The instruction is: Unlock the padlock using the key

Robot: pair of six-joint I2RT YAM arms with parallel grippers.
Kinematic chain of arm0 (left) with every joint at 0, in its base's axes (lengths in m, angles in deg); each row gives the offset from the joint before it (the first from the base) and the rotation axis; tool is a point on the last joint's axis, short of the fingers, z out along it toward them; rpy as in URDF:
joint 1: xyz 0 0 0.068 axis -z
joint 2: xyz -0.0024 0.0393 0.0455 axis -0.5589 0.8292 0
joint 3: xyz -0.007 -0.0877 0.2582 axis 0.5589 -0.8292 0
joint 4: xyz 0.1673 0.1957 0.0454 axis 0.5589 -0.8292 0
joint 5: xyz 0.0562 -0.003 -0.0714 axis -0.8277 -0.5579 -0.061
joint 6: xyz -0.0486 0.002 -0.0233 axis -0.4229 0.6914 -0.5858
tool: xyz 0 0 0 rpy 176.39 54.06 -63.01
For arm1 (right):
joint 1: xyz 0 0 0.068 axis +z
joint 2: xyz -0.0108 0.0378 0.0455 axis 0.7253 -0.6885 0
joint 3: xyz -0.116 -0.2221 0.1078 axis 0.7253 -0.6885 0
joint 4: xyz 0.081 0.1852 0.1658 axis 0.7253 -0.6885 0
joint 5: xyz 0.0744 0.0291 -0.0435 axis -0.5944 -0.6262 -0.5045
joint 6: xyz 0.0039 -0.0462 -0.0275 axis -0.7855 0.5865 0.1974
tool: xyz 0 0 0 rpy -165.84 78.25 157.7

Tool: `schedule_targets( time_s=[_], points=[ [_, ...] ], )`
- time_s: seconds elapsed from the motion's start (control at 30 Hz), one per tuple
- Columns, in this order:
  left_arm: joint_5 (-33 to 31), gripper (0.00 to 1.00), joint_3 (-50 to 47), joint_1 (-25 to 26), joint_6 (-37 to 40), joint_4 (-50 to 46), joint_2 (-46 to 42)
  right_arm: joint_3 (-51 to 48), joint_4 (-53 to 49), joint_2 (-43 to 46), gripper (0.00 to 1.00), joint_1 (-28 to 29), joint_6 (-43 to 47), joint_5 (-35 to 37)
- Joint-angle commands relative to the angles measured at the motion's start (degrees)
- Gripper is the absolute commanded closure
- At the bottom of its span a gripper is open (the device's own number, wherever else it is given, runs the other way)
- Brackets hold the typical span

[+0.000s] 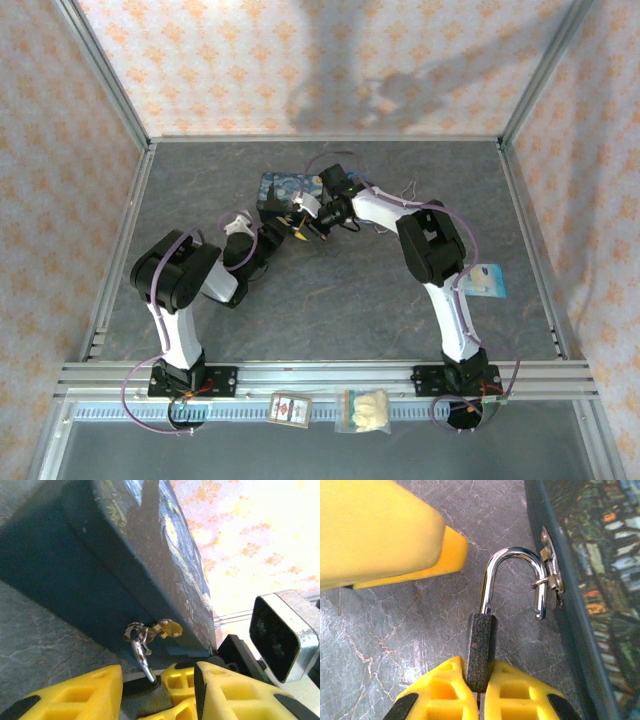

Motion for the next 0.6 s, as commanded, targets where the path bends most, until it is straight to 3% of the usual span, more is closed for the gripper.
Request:
schedule_targets(
  time_s=[0.0, 0.57],
  points=[
    [-0.13, 0.6, 1.73, 0.58, -0.74, 3.47, 1.03, -0.36, -1.94, -0.95, 1.0, 0.0, -1.61, -2.17],
    [0.81, 0.72, 5.07, 0.69, -1.46, 3.4, 7.06, -1.16, -0.93, -0.59, 1.0, 0.02, -2.36, -3.62]
  ],
)
